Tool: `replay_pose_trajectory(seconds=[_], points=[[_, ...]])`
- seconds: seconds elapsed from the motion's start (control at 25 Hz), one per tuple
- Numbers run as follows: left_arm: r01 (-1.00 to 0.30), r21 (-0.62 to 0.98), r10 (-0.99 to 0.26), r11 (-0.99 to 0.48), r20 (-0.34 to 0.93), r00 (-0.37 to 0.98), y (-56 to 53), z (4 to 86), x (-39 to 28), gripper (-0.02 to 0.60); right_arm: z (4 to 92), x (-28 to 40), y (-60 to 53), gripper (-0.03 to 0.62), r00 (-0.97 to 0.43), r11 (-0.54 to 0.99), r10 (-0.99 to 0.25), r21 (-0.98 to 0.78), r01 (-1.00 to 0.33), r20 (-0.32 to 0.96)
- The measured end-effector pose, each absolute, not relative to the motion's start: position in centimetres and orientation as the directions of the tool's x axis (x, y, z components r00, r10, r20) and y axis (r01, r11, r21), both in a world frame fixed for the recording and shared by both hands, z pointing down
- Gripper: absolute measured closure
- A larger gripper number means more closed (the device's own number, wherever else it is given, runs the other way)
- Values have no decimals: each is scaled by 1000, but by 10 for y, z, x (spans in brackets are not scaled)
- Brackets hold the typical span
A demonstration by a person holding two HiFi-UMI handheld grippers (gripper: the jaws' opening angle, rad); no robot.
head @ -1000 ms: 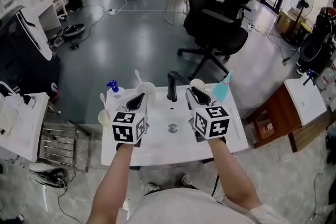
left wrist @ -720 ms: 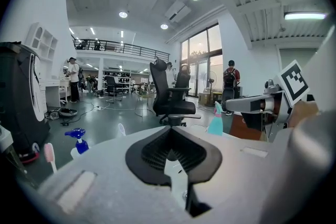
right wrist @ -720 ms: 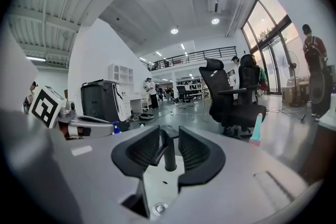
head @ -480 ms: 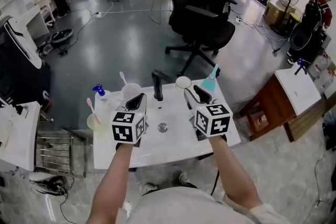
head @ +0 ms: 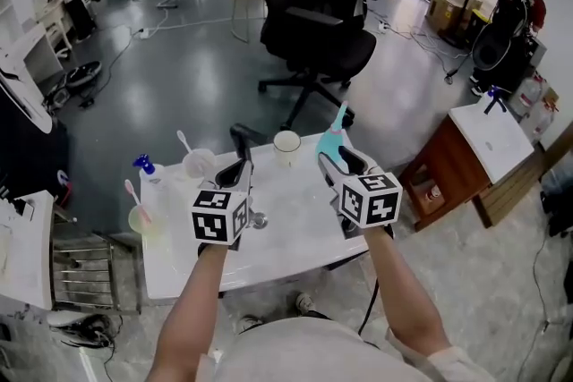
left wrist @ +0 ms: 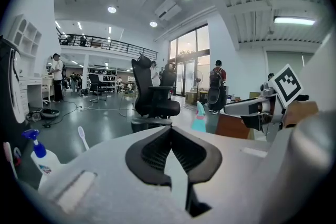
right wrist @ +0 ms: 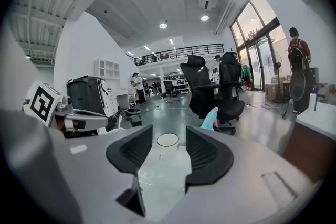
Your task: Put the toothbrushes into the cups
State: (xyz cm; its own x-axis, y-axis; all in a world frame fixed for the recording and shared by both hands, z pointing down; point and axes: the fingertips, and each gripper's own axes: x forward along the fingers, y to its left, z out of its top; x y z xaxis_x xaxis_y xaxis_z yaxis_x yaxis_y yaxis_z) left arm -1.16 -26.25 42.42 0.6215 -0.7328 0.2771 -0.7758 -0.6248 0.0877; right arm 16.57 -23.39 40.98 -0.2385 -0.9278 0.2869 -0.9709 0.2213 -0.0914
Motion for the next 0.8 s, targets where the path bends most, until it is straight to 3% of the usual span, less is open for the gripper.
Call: replay_pose_trajectory(seconds=[0.52,0.8], points=[[-716,107,-672,-690,272,688,-255,436,59,577,447,249,-214,378,-155,135,-869,-75,-988,471],[-689,114,-641,-716,283,713,-245,448,88,578,478,279,-205,378,-177,140,-788,-108,-984,589]])
